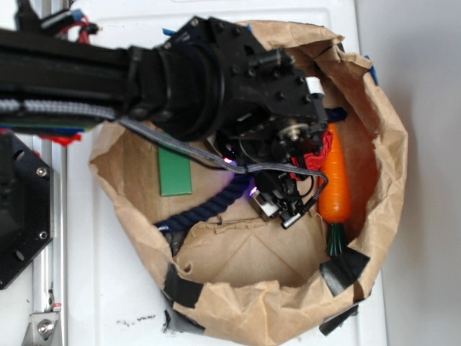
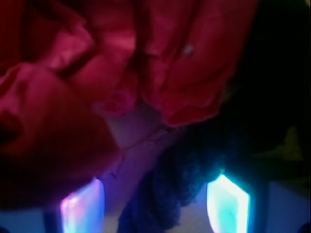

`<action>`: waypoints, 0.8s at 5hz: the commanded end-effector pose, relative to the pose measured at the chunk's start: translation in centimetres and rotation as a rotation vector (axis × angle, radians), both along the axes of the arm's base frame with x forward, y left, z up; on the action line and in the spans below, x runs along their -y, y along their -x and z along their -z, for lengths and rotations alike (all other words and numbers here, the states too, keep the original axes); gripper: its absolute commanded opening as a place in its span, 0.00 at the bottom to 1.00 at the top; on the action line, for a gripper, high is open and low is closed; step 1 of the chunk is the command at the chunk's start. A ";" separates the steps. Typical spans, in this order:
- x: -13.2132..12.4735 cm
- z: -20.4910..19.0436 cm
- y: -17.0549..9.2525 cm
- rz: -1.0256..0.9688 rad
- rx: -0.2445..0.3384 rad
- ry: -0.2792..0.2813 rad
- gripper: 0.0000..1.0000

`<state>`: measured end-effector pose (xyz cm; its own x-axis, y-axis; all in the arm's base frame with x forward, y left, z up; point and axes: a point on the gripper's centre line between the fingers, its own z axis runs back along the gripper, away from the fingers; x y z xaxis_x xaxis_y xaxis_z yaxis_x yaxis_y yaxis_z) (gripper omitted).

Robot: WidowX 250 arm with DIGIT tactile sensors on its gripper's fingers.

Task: Grab the blue rope.

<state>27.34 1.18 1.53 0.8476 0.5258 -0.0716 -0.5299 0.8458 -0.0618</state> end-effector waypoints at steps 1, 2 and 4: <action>0.4 -0.8 0.5 0.071 0.065 -0.009 0.00; 0.4 -1.0 0.5 0.102 0.067 -0.016 0.00; 0.5 -5.0 0.6 0.542 0.064 -0.123 0.00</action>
